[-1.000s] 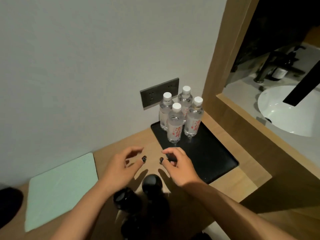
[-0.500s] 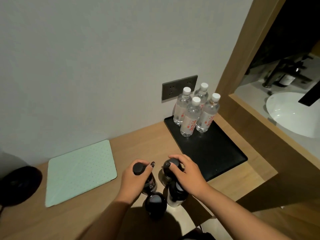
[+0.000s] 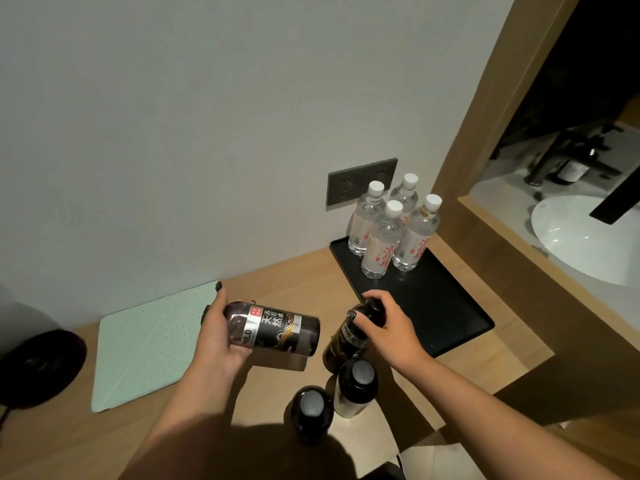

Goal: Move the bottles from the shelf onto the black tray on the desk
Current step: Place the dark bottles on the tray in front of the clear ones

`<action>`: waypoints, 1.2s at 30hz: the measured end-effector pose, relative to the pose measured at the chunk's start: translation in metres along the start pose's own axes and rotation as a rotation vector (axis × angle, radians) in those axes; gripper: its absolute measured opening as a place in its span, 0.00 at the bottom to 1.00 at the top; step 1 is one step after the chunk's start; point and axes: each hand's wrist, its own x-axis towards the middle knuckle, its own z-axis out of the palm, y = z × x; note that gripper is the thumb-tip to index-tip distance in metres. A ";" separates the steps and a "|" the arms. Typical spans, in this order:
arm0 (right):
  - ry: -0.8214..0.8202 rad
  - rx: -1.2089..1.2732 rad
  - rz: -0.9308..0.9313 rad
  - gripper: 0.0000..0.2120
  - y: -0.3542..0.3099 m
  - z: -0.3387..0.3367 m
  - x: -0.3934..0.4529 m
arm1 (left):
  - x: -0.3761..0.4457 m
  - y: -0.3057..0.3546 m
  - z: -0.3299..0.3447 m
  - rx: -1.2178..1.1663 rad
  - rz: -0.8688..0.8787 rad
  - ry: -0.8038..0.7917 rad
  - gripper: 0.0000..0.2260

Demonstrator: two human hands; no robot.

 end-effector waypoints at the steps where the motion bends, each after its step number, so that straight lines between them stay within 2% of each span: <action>1: -0.005 -0.005 0.005 0.19 0.000 0.000 0.001 | -0.004 0.000 0.003 -0.056 -0.031 -0.003 0.17; 5: 0.044 0.154 0.022 0.19 -0.001 -0.003 0.008 | -0.020 -0.005 0.017 -0.266 -0.125 -0.057 0.20; 7: 0.077 0.217 0.016 0.18 -0.001 -0.009 0.008 | -0.022 -0.005 0.024 -0.256 -0.148 -0.109 0.22; 9: 0.119 0.275 0.002 0.18 -0.001 -0.020 0.008 | -0.025 -0.007 0.032 -0.238 -0.142 -0.125 0.20; 14: 0.267 0.618 0.090 0.21 -0.004 -0.058 0.014 | -0.035 -0.023 0.054 -0.260 -0.136 -0.175 0.21; 18: 0.261 0.852 0.124 0.12 -0.006 -0.088 0.016 | -0.041 -0.037 0.080 -0.237 -0.151 -0.203 0.17; 22: 0.225 0.998 0.172 0.07 0.000 -0.114 0.019 | -0.041 -0.054 0.102 -0.222 -0.205 -0.253 0.21; 25: 0.249 0.905 0.202 0.05 -0.002 -0.127 0.032 | -0.037 -0.068 0.113 -0.220 -0.270 -0.304 0.24; 29: 0.293 0.391 0.148 0.08 -0.014 -0.132 0.064 | -0.032 -0.080 0.121 -0.240 -0.322 -0.276 0.26; 32: 0.207 0.139 0.067 0.11 -0.018 -0.133 0.085 | -0.033 -0.080 0.123 -0.256 -0.375 -0.266 0.27; 36: 0.100 0.044 0.067 0.11 -0.011 -0.132 0.104 | -0.034 -0.076 0.123 -0.267 -0.365 -0.257 0.26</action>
